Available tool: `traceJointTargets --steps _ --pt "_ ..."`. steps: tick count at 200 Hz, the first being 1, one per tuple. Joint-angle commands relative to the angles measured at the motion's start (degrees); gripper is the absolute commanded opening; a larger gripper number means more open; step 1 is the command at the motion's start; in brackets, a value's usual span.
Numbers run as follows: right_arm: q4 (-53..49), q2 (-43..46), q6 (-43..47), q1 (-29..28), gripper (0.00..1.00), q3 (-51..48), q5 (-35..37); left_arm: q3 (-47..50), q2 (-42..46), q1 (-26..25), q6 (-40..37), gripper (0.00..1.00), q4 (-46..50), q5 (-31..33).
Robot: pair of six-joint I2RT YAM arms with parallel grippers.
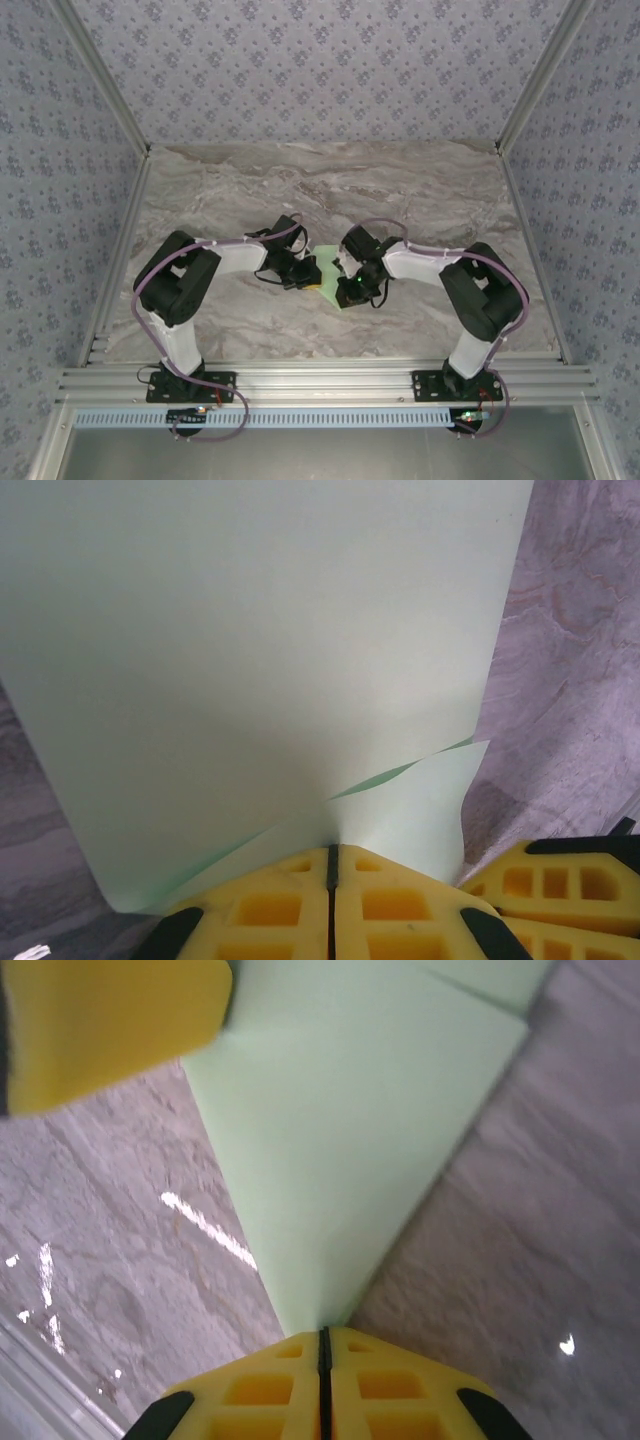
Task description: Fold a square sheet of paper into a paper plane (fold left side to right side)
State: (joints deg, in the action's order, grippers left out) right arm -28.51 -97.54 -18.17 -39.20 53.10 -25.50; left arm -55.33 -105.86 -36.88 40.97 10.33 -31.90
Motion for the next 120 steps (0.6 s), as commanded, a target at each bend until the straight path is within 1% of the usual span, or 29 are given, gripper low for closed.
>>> traceJointTargets --steps 1,21,39,66,89,120 --pt "-4.0 5.2 -0.4 -0.3 0.1 1.1 0.9 0.8 -2.7 -0.4 -1.2 0.06 4.9 5.4" --pt "-2.5 7.1 -2.0 -0.4 0.1 2.4 -1.1 0.8 -2.6 -0.4 -1.3 0.06 4.8 5.4" --pt "0.9 7.0 -4.3 -0.8 0.1 2.6 -3.3 0.8 -2.6 -0.4 -1.3 0.06 4.8 5.4" --pt "5.0 3.1 -6.7 -2.1 0.1 3.0 -4.7 0.8 -2.7 -0.4 -1.3 0.06 4.7 5.4" --pt "6.0 -0.7 -7.4 -2.6 0.1 3.4 -4.2 0.9 -2.5 -0.4 -1.3 0.06 4.8 5.4" --pt "5.6 -3.3 -7.8 -2.3 0.1 2.9 -3.0 1.1 -2.3 -0.4 -1.3 0.06 4.8 5.4"
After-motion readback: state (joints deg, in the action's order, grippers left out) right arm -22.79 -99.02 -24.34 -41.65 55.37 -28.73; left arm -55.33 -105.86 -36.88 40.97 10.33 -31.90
